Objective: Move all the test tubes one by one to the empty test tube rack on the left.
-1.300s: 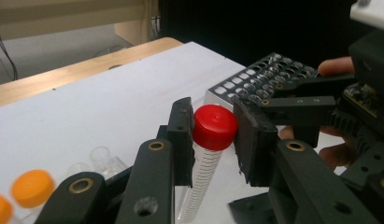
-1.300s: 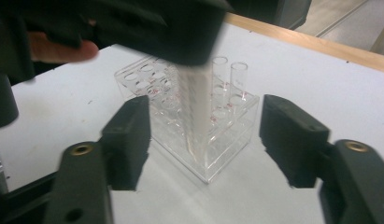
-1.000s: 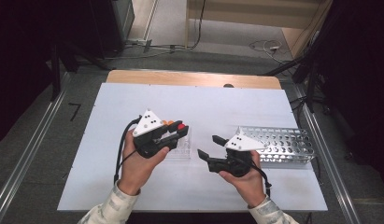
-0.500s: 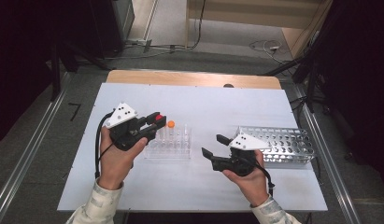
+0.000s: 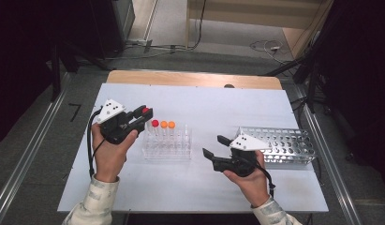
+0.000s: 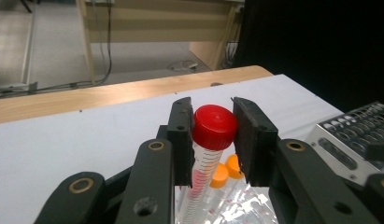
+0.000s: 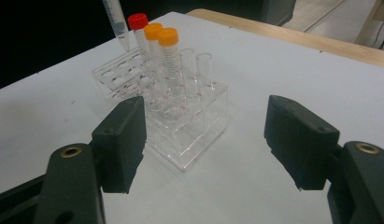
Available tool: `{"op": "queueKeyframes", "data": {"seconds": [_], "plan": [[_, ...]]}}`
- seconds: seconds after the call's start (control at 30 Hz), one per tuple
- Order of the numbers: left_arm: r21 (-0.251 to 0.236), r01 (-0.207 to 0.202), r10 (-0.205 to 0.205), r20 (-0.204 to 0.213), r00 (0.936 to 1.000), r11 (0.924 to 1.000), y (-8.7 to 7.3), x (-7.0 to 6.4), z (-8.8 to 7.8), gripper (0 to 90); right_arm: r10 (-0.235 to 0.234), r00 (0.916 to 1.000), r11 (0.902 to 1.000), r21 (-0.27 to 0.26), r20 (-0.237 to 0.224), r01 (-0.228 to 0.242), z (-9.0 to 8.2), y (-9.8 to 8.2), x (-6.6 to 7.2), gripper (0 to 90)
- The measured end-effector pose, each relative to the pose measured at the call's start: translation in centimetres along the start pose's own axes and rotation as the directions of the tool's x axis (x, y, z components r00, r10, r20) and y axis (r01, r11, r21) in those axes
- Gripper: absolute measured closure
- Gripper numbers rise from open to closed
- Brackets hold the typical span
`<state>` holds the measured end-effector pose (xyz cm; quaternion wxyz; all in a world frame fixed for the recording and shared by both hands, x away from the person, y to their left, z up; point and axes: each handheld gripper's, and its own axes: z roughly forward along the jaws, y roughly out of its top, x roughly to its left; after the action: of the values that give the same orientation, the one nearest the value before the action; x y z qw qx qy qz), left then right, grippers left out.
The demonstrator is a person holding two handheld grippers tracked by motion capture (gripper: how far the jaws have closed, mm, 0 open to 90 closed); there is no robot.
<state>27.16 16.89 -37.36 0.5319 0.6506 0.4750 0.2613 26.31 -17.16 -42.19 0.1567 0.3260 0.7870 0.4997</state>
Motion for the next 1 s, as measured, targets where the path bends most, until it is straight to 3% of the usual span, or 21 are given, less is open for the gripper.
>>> {"op": "queueKeyframes", "data": {"seconds": [0.3, 1.0], "plan": [[-0.020, 0.018, -0.019, -0.031, 0.9993, 0.9996, -0.6, 0.7, 0.6, 70.1, 0.002, 1.0000, 1.0000, -0.010, 0.002, -0.002, 0.0, -0.1, -0.2, 23.5], [0.036, 0.024, -0.022, -0.042, 0.9989, 0.9991, -2.1, 0.9, 1.8, 69.8, 0.014, 0.9999, 0.9998, -0.012, 0.002, -0.014, 0.0, -0.2, -0.3, 18.8]]}}
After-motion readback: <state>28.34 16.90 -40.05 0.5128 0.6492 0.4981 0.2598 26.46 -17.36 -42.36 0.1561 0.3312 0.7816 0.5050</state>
